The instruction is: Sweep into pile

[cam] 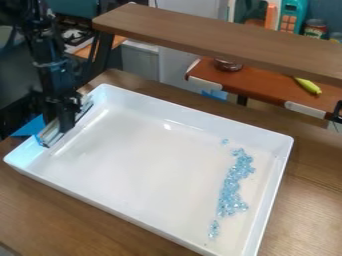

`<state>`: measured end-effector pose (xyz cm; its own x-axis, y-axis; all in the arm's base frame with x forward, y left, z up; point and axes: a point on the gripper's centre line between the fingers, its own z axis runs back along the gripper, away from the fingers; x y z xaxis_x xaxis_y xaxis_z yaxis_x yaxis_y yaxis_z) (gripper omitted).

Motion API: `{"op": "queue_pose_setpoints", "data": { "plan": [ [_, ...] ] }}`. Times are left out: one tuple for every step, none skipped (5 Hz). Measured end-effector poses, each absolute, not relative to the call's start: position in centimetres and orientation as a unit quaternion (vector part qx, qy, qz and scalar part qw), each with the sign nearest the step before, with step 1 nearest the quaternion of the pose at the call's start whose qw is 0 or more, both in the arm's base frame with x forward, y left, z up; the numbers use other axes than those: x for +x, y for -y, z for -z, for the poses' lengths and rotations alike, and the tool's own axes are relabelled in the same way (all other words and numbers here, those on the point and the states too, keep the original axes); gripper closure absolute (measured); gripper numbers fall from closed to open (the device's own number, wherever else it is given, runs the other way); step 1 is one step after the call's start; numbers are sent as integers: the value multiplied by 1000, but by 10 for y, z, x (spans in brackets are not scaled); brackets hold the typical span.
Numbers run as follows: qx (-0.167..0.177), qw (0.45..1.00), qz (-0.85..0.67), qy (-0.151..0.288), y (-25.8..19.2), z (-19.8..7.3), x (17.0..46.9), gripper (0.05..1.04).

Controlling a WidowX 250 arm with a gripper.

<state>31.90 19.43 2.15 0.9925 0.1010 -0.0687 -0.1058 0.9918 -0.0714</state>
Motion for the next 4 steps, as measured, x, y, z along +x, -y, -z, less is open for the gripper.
{"op": "queue_pose_setpoints", "data": {
  "plan": [
    [-33, 997, -64, -31, -208, -18, 313, 351],
    [-32, 996, -73, -27, -212, -20, 318, 98],
    [-49, 996, -75, -19, -211, -33, 326, 79],
    [-69, 995, -68, -15, -214, -57, 319, 83]
  ]
}}
